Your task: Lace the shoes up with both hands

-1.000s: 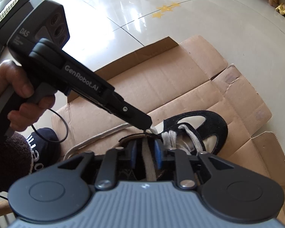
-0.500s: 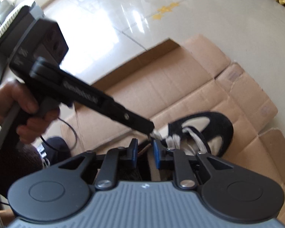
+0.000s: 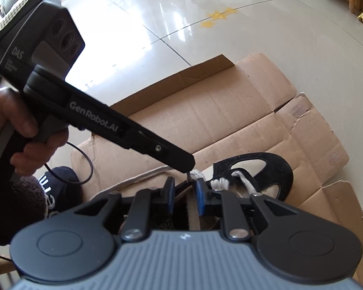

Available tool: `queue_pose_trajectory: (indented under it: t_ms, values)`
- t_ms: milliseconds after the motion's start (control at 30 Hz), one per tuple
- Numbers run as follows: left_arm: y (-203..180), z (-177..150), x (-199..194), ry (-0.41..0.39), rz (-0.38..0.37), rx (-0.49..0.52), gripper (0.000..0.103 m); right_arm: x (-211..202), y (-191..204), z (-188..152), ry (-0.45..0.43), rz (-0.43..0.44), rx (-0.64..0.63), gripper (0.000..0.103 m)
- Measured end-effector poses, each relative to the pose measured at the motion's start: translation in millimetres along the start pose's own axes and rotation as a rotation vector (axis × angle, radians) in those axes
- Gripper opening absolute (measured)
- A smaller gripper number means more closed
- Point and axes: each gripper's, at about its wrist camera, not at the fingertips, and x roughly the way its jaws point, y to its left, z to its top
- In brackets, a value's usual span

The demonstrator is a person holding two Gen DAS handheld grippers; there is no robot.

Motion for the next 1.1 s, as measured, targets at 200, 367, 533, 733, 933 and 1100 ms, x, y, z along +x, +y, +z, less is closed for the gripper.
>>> queue_pose_trajectory:
  t_ms: [200,367,533,733,933,1100]
  values:
    - [-5,-1,1,-0.001,0.007,0.045,0.000,12,-4,9,0.045,0.007,-0.037,0.017]
    - [-11,3,-6,-0.016,-0.003,0.114,0.001,25,-14,8,0.106,0.033,-0.042,0.003]
    - [-18,0,-8,0.032,0.053,0.259,0.005,19,-19,15,0.100,0.068,-0.018,0.002]
    - [-27,-25,17,0.166,0.171,0.517,0.005,16,-16,23,0.104,0.076,-0.026,0.003]
    - [-39,-33,29,0.187,0.214,0.708,0.005,-3,-12,44,0.076,0.116,-0.014,0.003]
    - [-38,-33,31,0.187,0.212,0.720,0.005,-32,-5,77,0.044,0.139,-0.042,0.003]
